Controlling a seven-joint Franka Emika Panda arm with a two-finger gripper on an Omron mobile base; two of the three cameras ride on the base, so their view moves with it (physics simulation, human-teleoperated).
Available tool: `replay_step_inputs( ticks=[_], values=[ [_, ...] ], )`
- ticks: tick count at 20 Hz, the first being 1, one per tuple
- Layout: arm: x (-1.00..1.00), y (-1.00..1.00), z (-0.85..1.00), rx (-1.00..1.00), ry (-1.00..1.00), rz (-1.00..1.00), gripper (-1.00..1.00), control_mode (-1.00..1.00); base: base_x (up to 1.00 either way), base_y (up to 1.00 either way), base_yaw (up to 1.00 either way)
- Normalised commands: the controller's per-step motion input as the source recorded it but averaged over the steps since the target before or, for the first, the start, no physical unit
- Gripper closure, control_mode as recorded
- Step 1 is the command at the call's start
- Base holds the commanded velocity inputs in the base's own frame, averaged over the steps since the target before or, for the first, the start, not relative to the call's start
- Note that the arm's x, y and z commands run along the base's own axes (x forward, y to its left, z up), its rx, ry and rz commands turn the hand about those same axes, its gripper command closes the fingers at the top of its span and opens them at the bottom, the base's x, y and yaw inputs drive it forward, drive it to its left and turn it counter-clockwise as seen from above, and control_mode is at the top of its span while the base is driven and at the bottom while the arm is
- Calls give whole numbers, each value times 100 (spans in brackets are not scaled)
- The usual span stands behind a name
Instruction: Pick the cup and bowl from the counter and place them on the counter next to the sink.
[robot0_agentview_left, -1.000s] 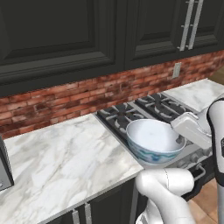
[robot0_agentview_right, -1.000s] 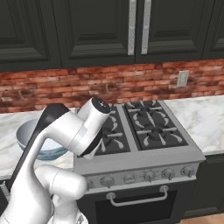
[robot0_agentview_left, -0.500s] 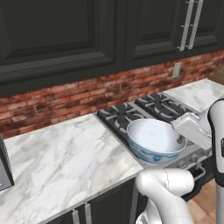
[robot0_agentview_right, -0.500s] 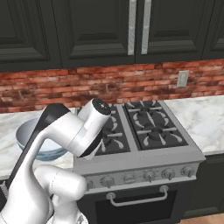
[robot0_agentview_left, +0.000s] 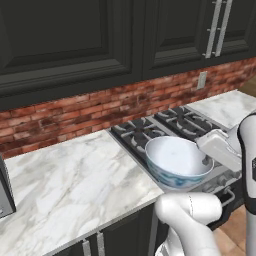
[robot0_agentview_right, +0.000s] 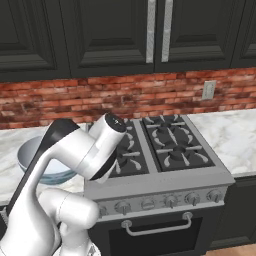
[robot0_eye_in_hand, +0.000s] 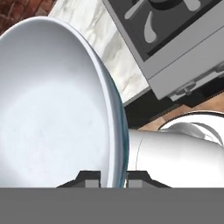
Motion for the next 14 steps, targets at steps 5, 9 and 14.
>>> replay_step_inputs(
  ticks=[5,9,14],
  values=[
    [0,0,0,0,0,0,100,100,-89,-5,-5],
    [0,0,0,0,0,0,100,100,-97,-21,-10],
    [0,0,0,0,0,0,100,100,-16,-87,-46]
  ],
)
